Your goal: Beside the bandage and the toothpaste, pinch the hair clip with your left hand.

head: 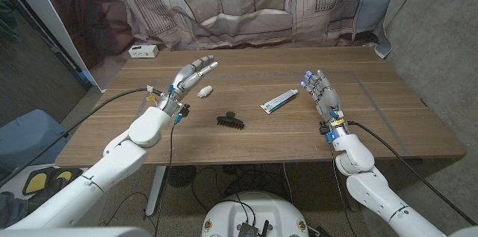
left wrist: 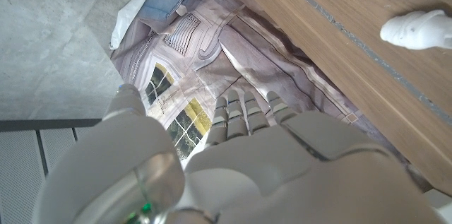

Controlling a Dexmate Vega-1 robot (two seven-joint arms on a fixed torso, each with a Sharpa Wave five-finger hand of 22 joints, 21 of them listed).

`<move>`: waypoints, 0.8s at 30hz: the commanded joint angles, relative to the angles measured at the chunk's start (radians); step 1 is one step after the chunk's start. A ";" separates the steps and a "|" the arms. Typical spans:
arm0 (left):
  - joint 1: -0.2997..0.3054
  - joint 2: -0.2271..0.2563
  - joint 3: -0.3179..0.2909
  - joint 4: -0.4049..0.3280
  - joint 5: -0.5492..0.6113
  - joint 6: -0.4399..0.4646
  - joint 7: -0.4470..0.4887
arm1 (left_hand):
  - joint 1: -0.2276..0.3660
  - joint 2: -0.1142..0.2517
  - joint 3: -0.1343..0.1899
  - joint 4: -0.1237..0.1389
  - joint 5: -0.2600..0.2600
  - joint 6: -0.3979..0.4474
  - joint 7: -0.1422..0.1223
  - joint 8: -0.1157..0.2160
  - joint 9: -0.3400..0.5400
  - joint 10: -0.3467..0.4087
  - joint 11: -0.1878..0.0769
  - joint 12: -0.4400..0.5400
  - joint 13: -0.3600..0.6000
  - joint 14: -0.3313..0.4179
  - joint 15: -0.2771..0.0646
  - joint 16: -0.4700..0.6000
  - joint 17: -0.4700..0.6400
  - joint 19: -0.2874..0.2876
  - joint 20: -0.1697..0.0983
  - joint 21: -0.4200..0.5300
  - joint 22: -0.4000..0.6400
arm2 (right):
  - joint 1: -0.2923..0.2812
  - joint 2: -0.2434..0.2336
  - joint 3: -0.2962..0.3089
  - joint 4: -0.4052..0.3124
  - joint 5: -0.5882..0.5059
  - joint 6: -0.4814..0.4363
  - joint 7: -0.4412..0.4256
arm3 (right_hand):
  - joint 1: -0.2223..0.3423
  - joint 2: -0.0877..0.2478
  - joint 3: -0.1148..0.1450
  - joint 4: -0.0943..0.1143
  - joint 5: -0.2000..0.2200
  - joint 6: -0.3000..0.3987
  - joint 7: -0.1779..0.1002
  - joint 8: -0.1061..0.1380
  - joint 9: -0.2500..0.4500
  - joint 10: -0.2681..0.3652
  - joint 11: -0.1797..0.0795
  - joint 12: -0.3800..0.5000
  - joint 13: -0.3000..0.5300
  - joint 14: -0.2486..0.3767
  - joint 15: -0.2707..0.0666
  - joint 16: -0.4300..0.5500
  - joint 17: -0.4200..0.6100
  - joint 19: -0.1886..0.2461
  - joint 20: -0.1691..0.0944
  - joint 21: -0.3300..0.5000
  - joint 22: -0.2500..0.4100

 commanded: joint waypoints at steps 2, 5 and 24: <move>-0.021 -0.074 0.014 0.142 -0.154 -0.059 -0.077 | -0.010 -0.002 -0.002 0.001 -0.001 -0.006 0.001 0.003 0.000 0.000 0.001 0.002 -0.004 0.000 0.001 0.002 0.002 0.004 0.002 0.002 0.003 | 0.030 -0.026 -0.016 0.012 0.049 -0.041 0.085 | -0.009 -0.005 0.001 0.003 0.001 -0.021 -0.001 -0.008 0.004 -0.024 -0.004 -0.006 0.003 -0.011 0.002 -0.009 0.003 -0.005 0.001 -0.001 0.003; -0.022 -0.079 0.020 0.163 -0.185 -0.062 -0.100 | -0.015 -0.003 -0.003 0.001 -0.001 -0.017 0.000 -0.002 -0.001 -0.013 0.003 -0.004 -0.009 -0.014 0.006 -0.004 0.002 0.006 0.002 0.000 0.003 | 0.026 -0.028 -0.015 0.009 0.062 -0.049 0.089 | -0.010 -0.006 0.000 0.003 0.001 -0.030 0.006 -0.009 0.004 -0.028 0.001 -0.005 0.003 -0.013 0.008 -0.009 0.003 -0.006 0.004 -0.002 0.003; 0.003 -0.083 0.042 0.193 -0.238 -0.041 -0.109 | -0.039 -0.001 -0.009 0.005 -0.001 -0.026 0.013 -0.003 -0.001 -0.025 0.005 -0.007 -0.028 -0.030 0.016 -0.006 0.003 0.008 0.011 -0.008 0.003 | 0.001 -0.021 -0.013 0.016 0.059 -0.054 0.056 | -0.013 -0.010 -0.003 0.003 0.002 -0.033 0.029 -0.004 0.004 -0.028 0.017 -0.001 0.003 -0.009 0.026 -0.009 0.002 0.007 0.021 0.001 0.002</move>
